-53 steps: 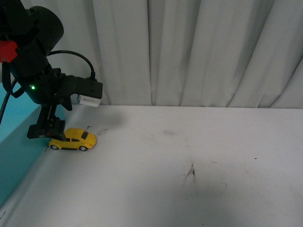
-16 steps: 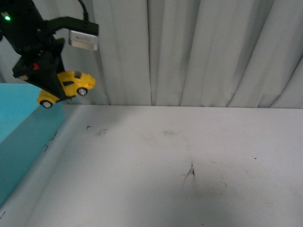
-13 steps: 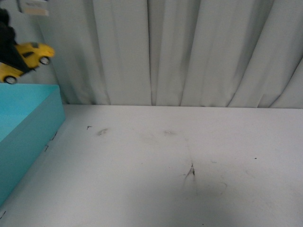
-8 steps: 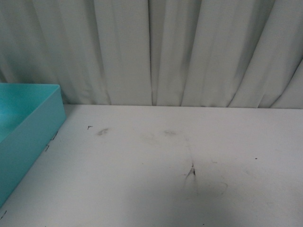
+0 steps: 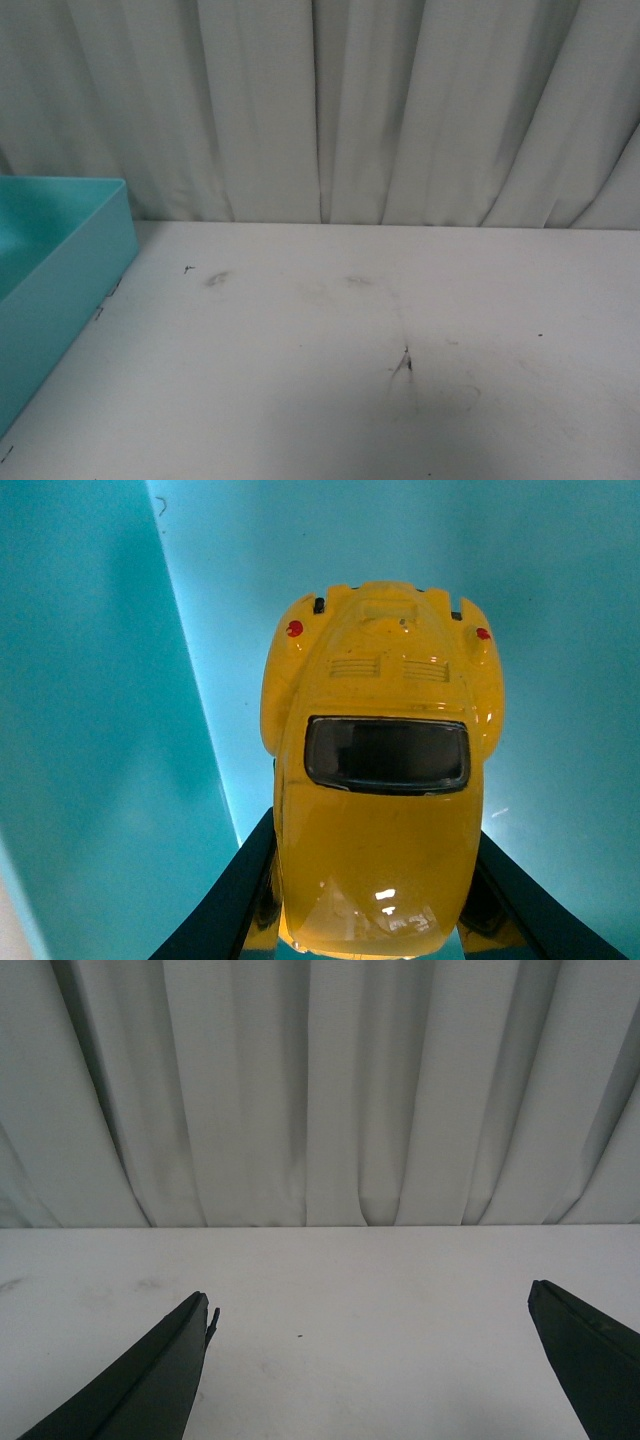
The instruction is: Wind up and store yellow beetle toy
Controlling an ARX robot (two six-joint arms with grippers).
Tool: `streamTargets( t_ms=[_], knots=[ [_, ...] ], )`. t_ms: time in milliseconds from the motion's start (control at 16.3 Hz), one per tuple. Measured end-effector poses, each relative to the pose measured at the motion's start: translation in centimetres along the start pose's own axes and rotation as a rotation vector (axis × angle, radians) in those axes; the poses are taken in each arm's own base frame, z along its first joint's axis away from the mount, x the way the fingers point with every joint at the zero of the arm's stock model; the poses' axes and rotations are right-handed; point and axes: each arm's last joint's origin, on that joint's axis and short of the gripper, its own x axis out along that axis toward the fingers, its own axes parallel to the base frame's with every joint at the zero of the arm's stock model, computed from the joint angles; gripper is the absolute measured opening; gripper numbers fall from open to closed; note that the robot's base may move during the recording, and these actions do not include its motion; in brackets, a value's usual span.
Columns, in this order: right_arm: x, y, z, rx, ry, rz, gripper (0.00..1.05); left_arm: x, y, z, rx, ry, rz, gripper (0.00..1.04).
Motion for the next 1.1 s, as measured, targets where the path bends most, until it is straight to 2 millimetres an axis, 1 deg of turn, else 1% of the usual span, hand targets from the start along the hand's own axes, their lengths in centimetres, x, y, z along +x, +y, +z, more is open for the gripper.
streamTargets(
  t_ms=[184, 491, 613, 675, 798, 920, 982, 1043, 1104],
  knots=[
    [0.0, 0.0, 0.0, 0.0, 0.0, 0.0, 0.98, 2.2, -1.1, 0.2, -0.004, 0.003, -0.001, 0.41],
    [0.0, 0.0, 0.0, 0.0, 0.0, 0.0, 0.98, 3.6, -1.8, 0.2, -0.009, 0.004, -0.003, 0.41],
    [0.0, 0.0, 0.0, 0.0, 0.0, 0.0, 0.98, 4.9, -2.3, -0.2, -0.01, 0.033, -0.012, 0.41],
    [0.0, 0.0, 0.0, 0.0, 0.0, 0.0, 0.98, 5.3, -2.3, -0.4, -0.011, 0.046, -0.003, 0.41],
    [0.0, 0.0, 0.0, 0.0, 0.0, 0.0, 0.98, 5.3, -2.1, -0.6, -0.028, 0.056, 0.003, 0.59],
    [0.0, 0.0, 0.0, 0.0, 0.0, 0.0, 0.98, 5.4, -2.3, -1.0, -0.044, 0.07, -0.031, 0.9],
    [0.0, 0.0, 0.0, 0.0, 0.0, 0.0, 0.98, 5.4, -2.4, -1.0, -0.054, 0.069, -0.057, 0.98],
    [0.0, 0.0, 0.0, 0.0, 0.0, 0.0, 0.98, 5.0, -2.4, -1.0, -0.072, 0.056, -0.078, 0.99],
    [0.0, 0.0, 0.0, 0.0, 0.0, 0.0, 0.98, 4.2, -2.2, -1.0, -0.083, 0.033, -0.092, 0.97]
  ],
)
